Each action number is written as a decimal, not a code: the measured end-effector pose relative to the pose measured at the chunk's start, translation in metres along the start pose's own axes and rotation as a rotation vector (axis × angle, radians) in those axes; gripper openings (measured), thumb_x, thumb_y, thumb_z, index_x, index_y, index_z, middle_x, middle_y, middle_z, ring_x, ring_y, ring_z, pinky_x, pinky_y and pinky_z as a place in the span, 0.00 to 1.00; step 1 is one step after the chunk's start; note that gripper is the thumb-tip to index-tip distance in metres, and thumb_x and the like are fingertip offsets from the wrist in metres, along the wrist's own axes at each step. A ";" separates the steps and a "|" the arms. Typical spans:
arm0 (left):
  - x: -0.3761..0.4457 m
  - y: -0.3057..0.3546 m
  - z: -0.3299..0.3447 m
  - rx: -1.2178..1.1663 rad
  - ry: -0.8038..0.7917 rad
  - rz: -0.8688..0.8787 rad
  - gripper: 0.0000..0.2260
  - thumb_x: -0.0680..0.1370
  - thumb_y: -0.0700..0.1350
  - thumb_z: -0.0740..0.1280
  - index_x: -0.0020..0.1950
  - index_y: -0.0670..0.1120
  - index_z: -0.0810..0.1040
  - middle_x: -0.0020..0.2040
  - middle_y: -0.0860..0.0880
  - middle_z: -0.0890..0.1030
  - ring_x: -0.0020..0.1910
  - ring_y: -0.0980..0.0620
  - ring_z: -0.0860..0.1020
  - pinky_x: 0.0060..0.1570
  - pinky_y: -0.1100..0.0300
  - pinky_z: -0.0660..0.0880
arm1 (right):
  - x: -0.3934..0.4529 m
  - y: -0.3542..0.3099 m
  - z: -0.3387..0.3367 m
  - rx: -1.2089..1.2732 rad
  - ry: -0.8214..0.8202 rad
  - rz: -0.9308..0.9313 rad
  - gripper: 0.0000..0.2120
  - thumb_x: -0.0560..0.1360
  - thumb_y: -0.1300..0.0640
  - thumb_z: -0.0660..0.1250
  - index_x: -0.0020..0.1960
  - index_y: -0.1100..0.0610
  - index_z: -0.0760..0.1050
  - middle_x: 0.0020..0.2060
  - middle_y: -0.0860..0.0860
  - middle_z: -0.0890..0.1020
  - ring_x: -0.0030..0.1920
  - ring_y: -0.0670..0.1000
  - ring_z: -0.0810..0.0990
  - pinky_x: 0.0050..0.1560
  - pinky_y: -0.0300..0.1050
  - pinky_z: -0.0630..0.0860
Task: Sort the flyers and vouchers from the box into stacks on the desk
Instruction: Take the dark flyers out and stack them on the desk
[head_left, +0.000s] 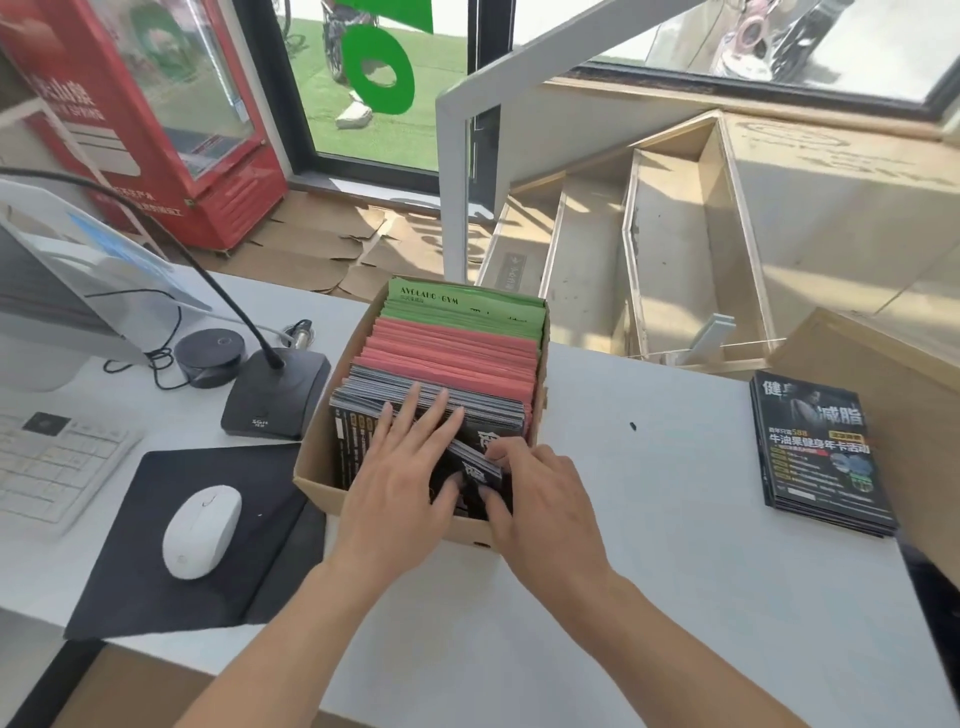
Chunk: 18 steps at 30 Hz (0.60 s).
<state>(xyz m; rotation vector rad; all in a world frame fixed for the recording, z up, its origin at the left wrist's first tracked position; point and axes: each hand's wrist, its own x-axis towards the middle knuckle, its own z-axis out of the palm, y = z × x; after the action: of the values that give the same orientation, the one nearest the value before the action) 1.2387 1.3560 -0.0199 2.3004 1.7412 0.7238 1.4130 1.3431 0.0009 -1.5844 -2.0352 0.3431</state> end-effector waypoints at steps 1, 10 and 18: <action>-0.001 -0.001 -0.001 -0.034 0.012 0.014 0.30 0.78 0.45 0.70 0.79 0.50 0.64 0.80 0.52 0.61 0.82 0.51 0.49 0.80 0.43 0.51 | -0.002 0.000 0.000 0.032 -0.030 0.031 0.16 0.74 0.57 0.73 0.59 0.47 0.74 0.48 0.44 0.81 0.48 0.49 0.75 0.51 0.43 0.75; 0.020 0.006 -0.091 -0.097 -0.001 0.238 0.12 0.74 0.47 0.74 0.57 0.53 0.80 0.55 0.59 0.83 0.59 0.56 0.79 0.65 0.55 0.72 | 0.005 -0.028 -0.041 0.469 0.115 0.010 0.19 0.75 0.61 0.70 0.57 0.38 0.73 0.46 0.36 0.79 0.52 0.42 0.78 0.47 0.27 0.69; 0.049 0.083 -0.131 -0.900 0.045 -0.056 0.06 0.75 0.45 0.73 0.47 0.52 0.77 0.45 0.51 0.85 0.43 0.49 0.84 0.41 0.56 0.80 | 0.029 -0.031 -0.135 0.756 0.359 0.130 0.19 0.70 0.47 0.73 0.60 0.41 0.75 0.50 0.41 0.84 0.51 0.47 0.83 0.47 0.37 0.79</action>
<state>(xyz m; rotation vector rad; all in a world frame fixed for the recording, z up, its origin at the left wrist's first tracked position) 1.2581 1.3569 0.1414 1.6061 1.1167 1.2280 1.4572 1.3461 0.1349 -1.1844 -1.3017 0.7171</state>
